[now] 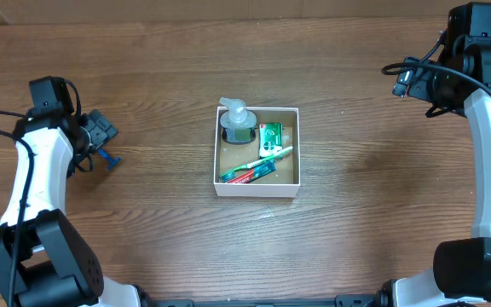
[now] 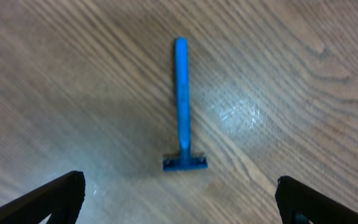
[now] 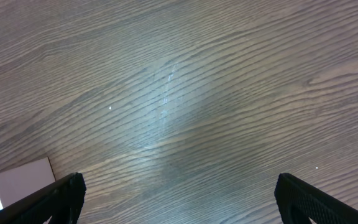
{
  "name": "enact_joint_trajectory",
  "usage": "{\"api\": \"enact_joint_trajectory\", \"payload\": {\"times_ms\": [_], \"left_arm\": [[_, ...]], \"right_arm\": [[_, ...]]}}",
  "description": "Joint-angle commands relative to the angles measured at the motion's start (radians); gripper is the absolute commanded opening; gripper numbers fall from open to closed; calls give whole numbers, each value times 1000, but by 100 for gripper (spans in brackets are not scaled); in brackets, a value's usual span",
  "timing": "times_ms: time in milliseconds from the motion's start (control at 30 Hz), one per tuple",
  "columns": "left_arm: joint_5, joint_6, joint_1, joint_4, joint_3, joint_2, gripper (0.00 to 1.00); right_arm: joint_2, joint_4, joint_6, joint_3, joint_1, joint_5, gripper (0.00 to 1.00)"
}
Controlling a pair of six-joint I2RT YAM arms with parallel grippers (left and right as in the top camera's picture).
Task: Pack container
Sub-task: 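Lower the left gripper onto the blue razor handle and grasp it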
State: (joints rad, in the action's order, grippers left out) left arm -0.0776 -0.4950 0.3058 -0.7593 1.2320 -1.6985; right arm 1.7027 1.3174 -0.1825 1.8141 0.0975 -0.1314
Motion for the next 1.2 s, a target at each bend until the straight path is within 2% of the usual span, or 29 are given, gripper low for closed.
{"api": "enact_joint_trajectory", "payload": {"times_ms": [0, 200, 500, 700, 833, 900, 1067, 1167], "left_arm": [[9, 27, 2, 75, -60, -2, 100], [26, 27, 2, 159, -96, -5, 100], [34, 27, 2, 182, -97, -104, 99], [50, 23, 2, 182, -97, -160, 89], [53, 21, 2, 183, -97, -162, 76], [54, 19, 2, 177, -97, -162, 66], [53, 19, 2, 165, -97, -163, 54], [53, 19, 2, 166, -97, -174, 51]], "right_arm": [[-19, -6, 1, 23, 5, -6, 100], [-19, -6, 1, 23, 5, -6, 100], [-19, -6, 1, 23, 5, -6, 100], [-19, -6, 1, 23, 5, -6, 100], [-19, -6, 1, 23, 5, -6, 100], [-19, -6, 1, 23, 5, -6, 100], [-19, -6, 1, 23, 5, -6, 100], [-19, -6, 1, 23, 5, -6, 100]]}}
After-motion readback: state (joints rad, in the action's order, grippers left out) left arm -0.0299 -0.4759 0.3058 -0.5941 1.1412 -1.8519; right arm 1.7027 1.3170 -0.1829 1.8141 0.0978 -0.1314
